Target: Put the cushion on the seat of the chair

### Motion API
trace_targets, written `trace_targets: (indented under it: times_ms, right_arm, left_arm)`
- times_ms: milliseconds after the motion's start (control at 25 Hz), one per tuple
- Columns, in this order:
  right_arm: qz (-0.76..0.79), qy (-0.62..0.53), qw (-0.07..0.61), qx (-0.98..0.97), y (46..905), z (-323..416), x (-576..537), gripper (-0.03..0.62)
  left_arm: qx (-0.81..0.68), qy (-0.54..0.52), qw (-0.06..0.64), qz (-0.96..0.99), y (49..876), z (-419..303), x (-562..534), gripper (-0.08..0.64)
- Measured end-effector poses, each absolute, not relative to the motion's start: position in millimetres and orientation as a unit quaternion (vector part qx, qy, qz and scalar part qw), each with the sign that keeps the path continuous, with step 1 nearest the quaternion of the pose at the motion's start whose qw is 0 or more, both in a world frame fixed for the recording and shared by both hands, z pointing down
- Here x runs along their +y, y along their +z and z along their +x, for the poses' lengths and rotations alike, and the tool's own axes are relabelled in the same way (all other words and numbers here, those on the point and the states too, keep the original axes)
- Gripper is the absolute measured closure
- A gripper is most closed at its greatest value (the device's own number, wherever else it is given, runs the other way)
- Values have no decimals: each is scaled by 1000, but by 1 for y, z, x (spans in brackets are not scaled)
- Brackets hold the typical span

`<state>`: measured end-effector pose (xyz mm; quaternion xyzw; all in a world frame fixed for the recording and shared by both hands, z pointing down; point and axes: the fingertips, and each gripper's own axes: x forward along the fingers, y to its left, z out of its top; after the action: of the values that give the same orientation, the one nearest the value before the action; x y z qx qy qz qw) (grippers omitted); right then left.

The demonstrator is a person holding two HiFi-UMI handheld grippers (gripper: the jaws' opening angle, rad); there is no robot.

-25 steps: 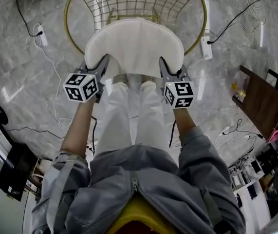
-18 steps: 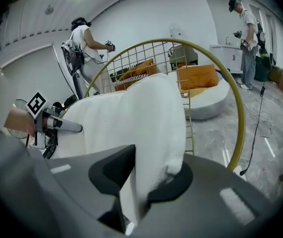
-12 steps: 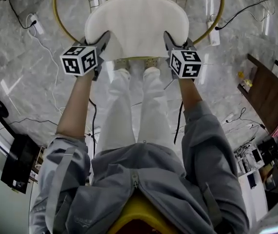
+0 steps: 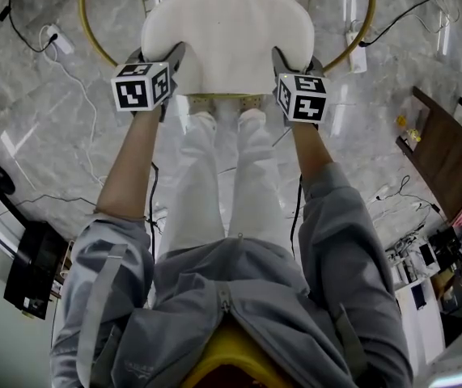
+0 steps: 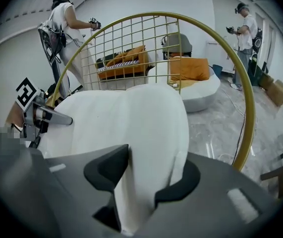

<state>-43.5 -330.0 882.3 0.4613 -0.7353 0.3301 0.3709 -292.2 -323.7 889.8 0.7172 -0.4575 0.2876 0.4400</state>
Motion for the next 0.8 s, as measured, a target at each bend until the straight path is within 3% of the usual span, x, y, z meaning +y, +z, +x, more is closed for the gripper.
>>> trace_targets:
  times_ms: [200, 480, 720, 800]
  right_arm:
    - [479, 310, 390, -723, 886, -38, -336, 377]
    - [522, 264, 435, -684, 887, -24, -341, 182]
    - [541, 236, 430, -683, 867, -20, -343, 169]
    - [546, 237, 419, -686, 857, -22, -340, 201]
  left_arm:
    - [-458, 327, 417, 713, 898, -295, -324, 275]
    - [-493, 367, 375, 694, 899, -308, -322, 102]
    - [-529, 355, 351, 686, 878, -323, -322, 91]
    - [-534, 349, 339, 692, 867, -324, -321, 91]
